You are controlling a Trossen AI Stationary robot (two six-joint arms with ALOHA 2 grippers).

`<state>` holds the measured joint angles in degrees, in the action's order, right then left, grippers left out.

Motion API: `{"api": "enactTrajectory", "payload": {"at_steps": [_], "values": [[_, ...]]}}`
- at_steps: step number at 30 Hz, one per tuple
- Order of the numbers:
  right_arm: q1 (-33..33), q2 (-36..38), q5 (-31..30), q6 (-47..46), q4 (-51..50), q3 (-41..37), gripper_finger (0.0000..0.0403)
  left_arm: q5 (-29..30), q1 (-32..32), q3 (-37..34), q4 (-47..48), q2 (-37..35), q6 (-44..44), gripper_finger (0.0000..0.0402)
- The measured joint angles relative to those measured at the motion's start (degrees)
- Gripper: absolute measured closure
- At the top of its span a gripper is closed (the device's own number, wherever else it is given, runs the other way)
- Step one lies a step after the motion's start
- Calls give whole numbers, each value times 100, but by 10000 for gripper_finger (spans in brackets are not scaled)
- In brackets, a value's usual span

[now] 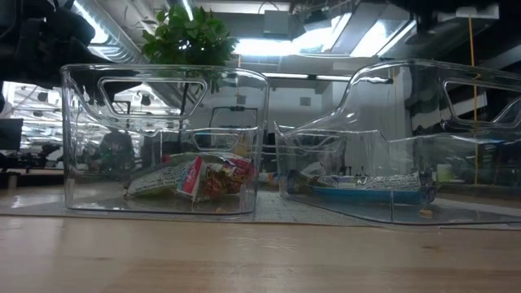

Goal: Pick and place Granola Bars by type
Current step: Return to Home Position

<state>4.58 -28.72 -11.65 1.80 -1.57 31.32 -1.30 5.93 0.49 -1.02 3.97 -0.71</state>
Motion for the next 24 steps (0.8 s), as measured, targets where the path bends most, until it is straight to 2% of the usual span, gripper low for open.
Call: {"api": "enactTrajectory", "payload": {"at_steps": [5,9,14,18,24], "values": [[126,809,108,-49,1976,-1899,318,0,0,0,0,0,0,249],[222,1377,101,-335,3284,-3015,318,0,0,0,0,0,0,250],[246,2078,-137,-688,2553,-3078,318,2,1,0,0,7,0,253],[93,2868,-107,-733,1427,-3096,318,2,0,0,-4,6,1,249],[-481,2860,-23,-1385,815,-3096,318,15,0,0,-41,7,0,253]]}}
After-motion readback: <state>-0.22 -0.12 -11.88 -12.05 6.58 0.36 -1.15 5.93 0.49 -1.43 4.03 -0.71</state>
